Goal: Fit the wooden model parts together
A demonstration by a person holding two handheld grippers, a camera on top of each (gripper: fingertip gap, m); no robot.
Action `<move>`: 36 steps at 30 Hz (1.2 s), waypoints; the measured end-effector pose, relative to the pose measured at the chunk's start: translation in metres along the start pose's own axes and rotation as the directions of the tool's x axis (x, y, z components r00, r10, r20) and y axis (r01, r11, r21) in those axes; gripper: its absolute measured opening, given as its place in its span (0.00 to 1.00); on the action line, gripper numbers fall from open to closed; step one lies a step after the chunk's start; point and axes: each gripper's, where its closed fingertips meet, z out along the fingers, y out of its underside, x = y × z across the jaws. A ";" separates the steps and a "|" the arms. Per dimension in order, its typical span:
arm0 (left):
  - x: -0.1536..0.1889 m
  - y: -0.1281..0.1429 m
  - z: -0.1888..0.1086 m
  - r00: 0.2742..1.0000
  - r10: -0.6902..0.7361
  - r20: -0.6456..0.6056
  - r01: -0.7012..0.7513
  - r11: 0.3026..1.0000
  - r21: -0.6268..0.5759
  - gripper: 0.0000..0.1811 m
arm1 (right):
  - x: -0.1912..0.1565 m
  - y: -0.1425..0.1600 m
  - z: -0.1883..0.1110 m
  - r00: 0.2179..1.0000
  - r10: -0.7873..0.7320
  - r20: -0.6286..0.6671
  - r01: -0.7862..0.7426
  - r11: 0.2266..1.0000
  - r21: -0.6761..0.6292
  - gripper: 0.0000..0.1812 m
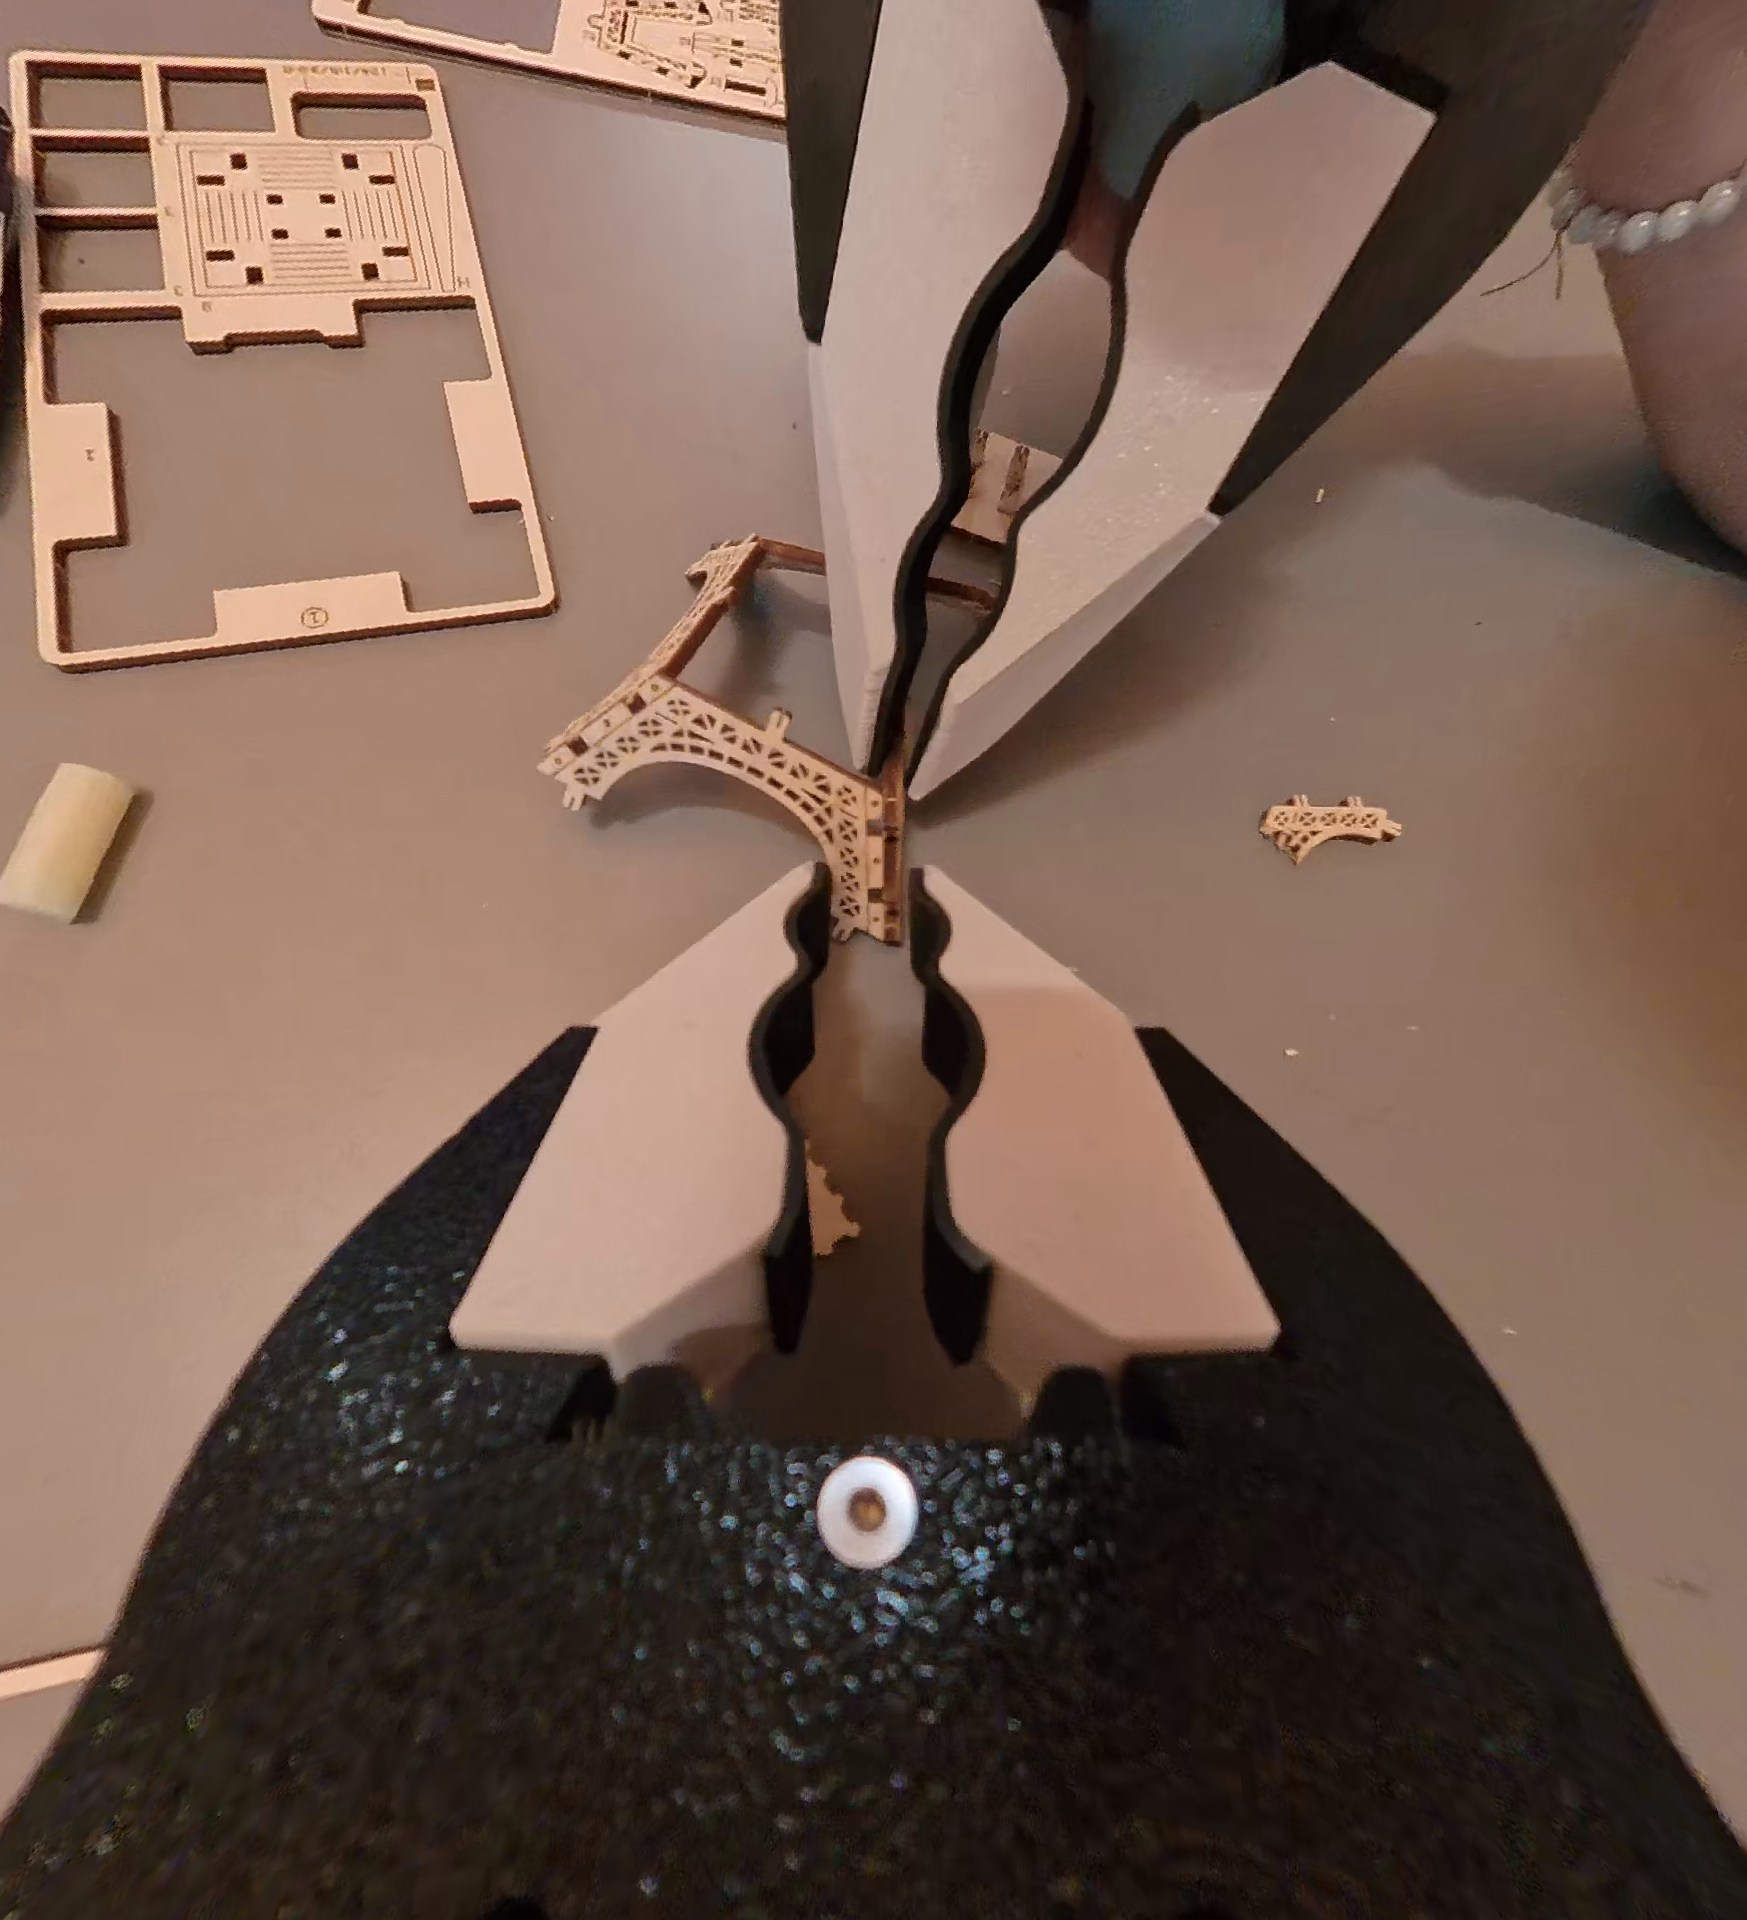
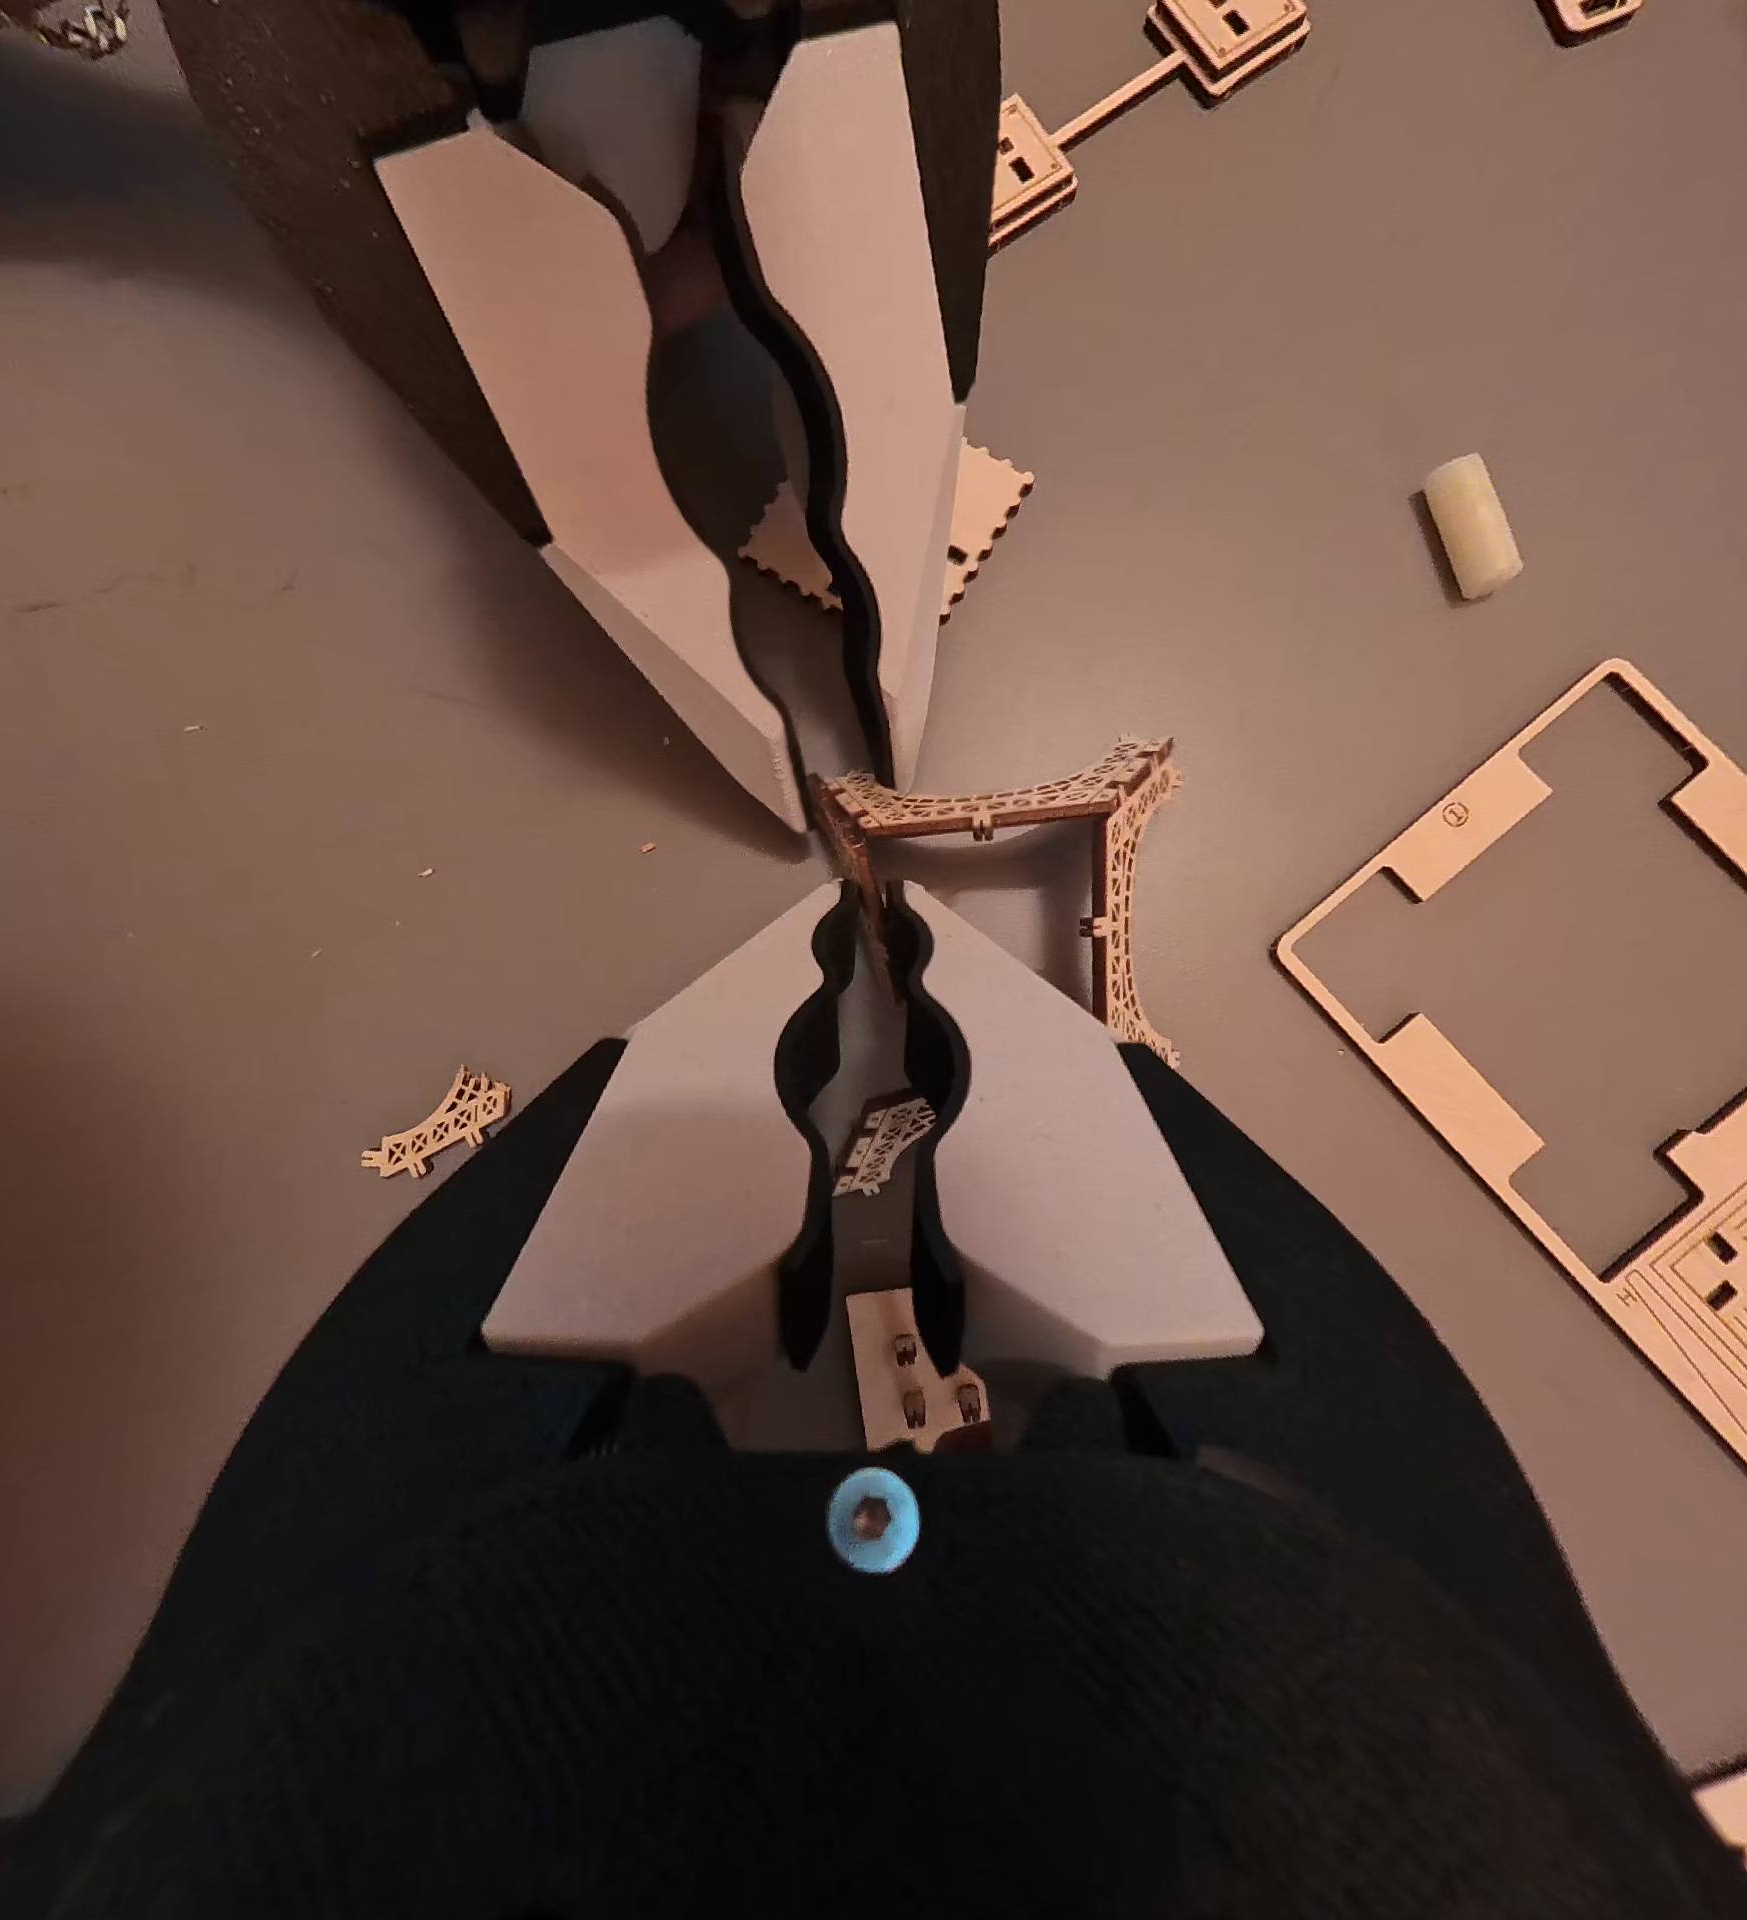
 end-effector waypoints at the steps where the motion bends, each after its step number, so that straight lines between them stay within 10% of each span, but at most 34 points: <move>1: 0.000 0.000 0.000 1.000 0.001 0.005 -0.001 1.000 -0.001 0.06 | 0.000 0.000 0.000 1.000 -0.007 -0.005 0.007 1.000 -0.008 0.02; 36: 0.002 0.004 0.001 0.999 0.037 0.000 -0.037 0.999 -0.023 0.09 | 0.002 0.003 0.000 0.993 -0.101 -0.062 0.097 0.993 -0.064 0.02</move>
